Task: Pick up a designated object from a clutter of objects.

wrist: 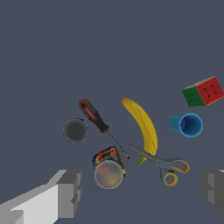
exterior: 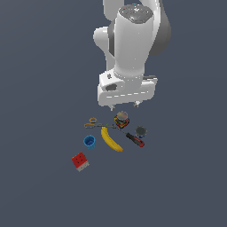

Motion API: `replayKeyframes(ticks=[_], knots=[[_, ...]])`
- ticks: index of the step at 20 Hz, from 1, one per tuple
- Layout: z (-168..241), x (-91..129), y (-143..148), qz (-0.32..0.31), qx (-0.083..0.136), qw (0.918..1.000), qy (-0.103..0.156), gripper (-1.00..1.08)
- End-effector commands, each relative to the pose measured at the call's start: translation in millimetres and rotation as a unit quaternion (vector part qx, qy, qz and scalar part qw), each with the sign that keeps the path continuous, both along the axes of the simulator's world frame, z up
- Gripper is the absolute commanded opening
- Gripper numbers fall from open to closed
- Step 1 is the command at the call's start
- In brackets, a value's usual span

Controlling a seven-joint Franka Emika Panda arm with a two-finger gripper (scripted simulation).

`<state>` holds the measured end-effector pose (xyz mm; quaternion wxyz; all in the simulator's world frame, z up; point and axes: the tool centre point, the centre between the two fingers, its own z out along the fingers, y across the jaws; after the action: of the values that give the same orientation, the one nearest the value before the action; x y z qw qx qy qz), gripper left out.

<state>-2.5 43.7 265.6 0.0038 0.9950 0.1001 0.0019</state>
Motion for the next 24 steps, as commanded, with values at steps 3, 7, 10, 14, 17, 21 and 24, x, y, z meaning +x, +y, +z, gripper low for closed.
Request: replayKeyframes(ticks=[3,7,10,14,17,21,24], knots=[[-35,-13,2,0.046,0.000,0.9989,0.001,1.00],[-71,-30,3,0.095,0.000,0.9955,0.002,1.00],[-96,-45,5,0.131,0.001,0.9913,0.002,1.00],[-122,-64,6,0.171,0.001,0.9852,0.003,1.00],[-136,-76,6,0.195,0.002,0.9808,0.003,1.00],[-149,-88,6,0.217,0.003,0.9761,0.003,1.00],[-155,-94,7,0.227,0.003,0.9738,0.003,1.00]])
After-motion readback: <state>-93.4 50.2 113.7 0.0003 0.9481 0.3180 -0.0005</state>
